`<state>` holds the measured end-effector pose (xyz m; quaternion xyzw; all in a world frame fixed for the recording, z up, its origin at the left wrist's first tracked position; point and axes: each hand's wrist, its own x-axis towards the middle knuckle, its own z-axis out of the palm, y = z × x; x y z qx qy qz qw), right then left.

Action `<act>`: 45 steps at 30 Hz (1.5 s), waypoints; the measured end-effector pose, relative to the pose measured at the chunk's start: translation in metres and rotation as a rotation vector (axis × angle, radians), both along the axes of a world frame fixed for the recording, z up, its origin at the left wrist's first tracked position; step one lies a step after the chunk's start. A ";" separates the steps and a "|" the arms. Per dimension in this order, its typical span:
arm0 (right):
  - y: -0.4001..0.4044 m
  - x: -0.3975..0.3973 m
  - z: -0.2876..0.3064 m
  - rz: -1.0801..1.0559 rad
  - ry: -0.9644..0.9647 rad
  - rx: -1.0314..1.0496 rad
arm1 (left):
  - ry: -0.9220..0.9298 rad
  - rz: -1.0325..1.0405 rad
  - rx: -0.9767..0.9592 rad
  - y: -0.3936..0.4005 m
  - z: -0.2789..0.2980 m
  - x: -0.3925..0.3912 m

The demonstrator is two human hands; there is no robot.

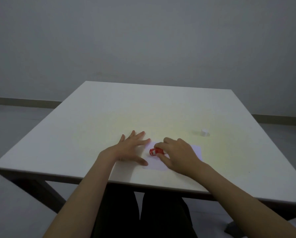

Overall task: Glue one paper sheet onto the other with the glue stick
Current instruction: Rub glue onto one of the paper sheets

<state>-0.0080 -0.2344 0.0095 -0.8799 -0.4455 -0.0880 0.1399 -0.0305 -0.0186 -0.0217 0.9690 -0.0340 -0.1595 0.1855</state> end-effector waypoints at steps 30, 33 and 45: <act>-0.052 0.010 0.003 -0.150 0.185 0.100 | -0.001 0.001 -0.021 0.001 -0.003 -0.001; -0.056 -0.003 0.003 -0.051 0.189 0.086 | -0.005 0.002 -0.050 0.003 -0.005 -0.002; -0.023 -0.006 0.016 0.064 0.317 0.067 | 0.009 -0.005 0.023 -0.002 -0.001 -0.003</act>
